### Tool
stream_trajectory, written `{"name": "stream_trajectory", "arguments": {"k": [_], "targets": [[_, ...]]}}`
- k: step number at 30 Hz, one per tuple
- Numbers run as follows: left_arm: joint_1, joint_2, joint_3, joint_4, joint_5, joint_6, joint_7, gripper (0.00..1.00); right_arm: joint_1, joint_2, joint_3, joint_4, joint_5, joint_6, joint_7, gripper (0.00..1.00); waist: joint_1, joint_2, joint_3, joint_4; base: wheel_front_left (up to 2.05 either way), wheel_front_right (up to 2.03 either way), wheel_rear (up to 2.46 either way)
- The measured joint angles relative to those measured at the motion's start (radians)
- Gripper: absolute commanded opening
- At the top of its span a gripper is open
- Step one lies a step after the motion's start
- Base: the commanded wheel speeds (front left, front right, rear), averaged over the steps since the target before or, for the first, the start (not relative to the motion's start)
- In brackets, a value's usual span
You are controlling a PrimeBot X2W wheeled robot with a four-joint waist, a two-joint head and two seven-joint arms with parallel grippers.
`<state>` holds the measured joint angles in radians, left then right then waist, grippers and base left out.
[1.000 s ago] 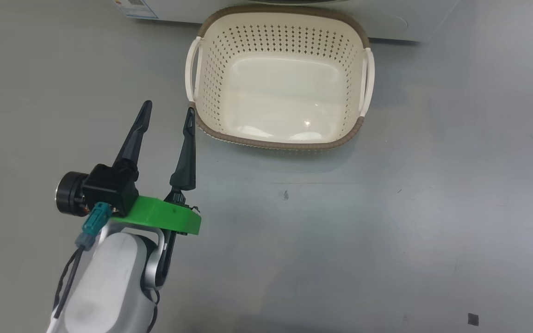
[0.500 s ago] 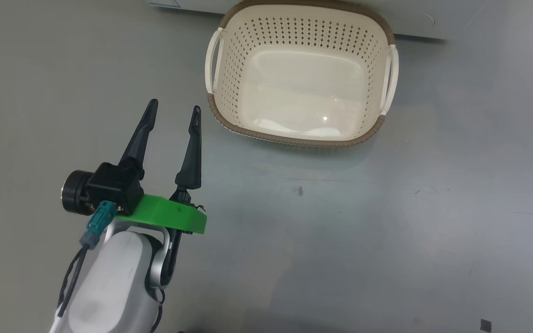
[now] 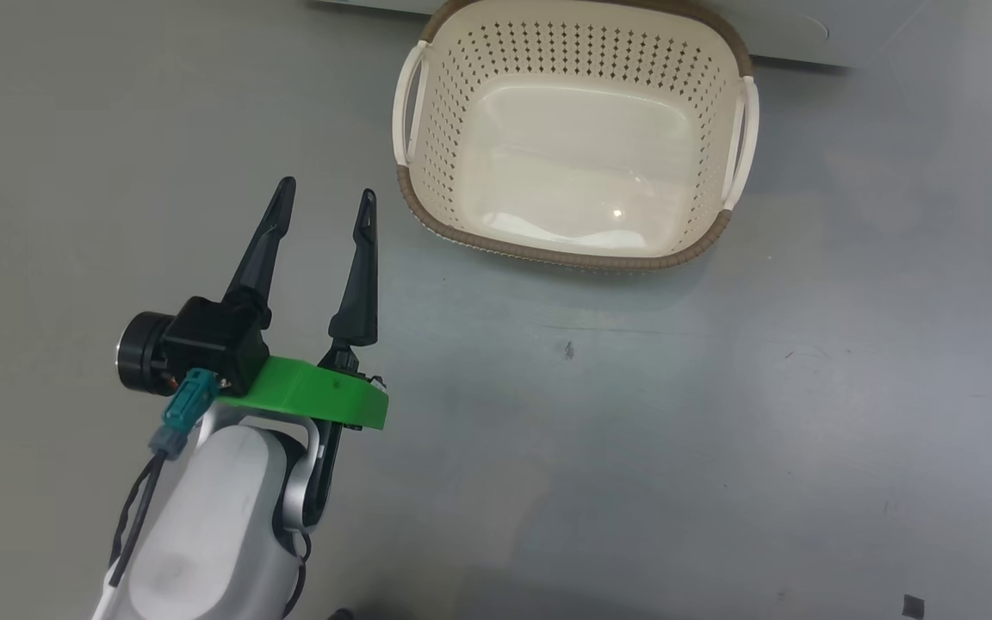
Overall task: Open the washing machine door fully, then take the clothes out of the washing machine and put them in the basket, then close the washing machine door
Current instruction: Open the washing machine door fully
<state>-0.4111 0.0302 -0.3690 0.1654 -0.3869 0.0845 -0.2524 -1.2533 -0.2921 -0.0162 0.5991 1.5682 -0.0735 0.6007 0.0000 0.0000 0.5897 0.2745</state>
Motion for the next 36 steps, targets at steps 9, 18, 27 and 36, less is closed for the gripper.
{"name": "stream_trajectory", "arguments": {"k": [9, 18, 27, 36], "targets": [[-0.005, -0.001, 0.001, -0.001, -0.009, 0.008, 0.0, 1.0, -0.009, -0.014, 0.006, 0.026, 0.028, 0.001, 0.068, 0.0, 0.0, 0.0, -0.002, -0.002, 0.0, 0.0, 0.0], [-0.005, -0.001, 0.01, 0.009, -0.009, 0.011, 0.0, 1.0, -0.004, -0.016, 0.012, 0.055, 0.053, 0.019, 0.135, 0.0, 0.0, 0.0, -0.018, -0.016, 0.0, 0.0, 0.0], [-0.004, -0.002, 0.011, 0.023, -0.009, 0.015, -0.004, 1.0, 0.034, -0.012, 0.022, 0.066, 0.078, 0.047, 0.197, 0.0, 0.0, 0.0, -0.046, -0.031, 0.0, 0.0, 0.0], [-0.002, -0.002, 0.011, 0.037, -0.009, 0.016, -0.004, 1.0, 0.089, -0.006, 0.027, 0.076, 0.094, 0.074, 0.241, 0.0, 0.0, 0.0, -0.084, -0.04, 0.0, 0.0, 0.0]]}}
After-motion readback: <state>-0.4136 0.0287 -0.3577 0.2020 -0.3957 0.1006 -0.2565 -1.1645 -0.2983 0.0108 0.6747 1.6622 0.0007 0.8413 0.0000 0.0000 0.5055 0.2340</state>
